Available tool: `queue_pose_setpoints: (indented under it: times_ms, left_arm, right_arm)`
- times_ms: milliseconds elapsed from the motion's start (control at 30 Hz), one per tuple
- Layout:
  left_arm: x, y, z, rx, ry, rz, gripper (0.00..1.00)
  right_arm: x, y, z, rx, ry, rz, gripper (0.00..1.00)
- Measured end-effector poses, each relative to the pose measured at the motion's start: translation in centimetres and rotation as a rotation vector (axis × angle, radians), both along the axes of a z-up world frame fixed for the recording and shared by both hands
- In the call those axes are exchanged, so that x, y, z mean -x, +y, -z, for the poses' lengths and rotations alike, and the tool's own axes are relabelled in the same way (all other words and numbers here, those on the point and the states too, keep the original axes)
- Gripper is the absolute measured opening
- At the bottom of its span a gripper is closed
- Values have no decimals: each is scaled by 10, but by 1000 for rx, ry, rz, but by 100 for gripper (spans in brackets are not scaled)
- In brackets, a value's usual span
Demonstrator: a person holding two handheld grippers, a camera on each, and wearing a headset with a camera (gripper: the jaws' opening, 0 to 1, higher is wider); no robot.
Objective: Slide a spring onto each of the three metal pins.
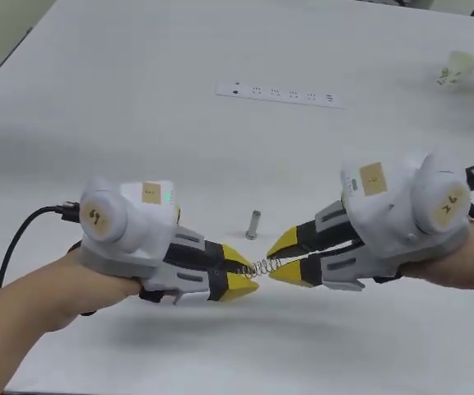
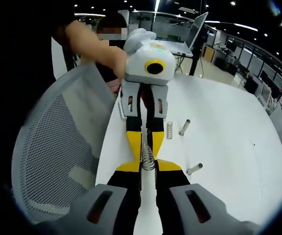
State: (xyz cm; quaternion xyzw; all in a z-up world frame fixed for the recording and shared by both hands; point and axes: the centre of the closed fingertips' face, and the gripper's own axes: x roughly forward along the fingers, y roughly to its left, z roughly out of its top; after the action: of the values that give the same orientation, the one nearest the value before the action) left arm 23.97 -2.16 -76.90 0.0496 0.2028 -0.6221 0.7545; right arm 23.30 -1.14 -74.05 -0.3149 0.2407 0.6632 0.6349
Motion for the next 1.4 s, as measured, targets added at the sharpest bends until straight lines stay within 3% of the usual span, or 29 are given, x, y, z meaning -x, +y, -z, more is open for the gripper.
queue_pose_setpoints:
  times_ms: [100,233,267,400,700,800,1233,1300,1400]
  left_arm:
    - [0,-1,0,1,-6,1,2]
    - [1,-2,1,-6,-14,7,2]
    - [2,-1,1,-7,-15,7,2]
    - [3,-1,-4,19,-11,3,2]
    - [4,-4,-6,17,-22,9,2]
    - [4,-3,-10,20,-24,10,2]
    - [4,-3,-12,27,-18,-8,2]
    - [5,-3,-12,34,3,-15,2]
    - [5,-3,-11,40,9,-19,2]
  right_arm:
    - [3,11,-10,-44,-6,-27,7]
    - [4,16,-10,-54,-4,-40,7]
    - [4,16,-10,-57,-1,-37,7]
    - [5,24,-19,-155,50,1,7]
    - [6,27,-20,-224,52,29,7]
    - [5,32,-26,-304,82,73,7]
    - [2,28,-27,-323,41,81,7]
    - [2,28,-27,-320,40,78,7]
    - [2,27,-26,-315,44,76,7]
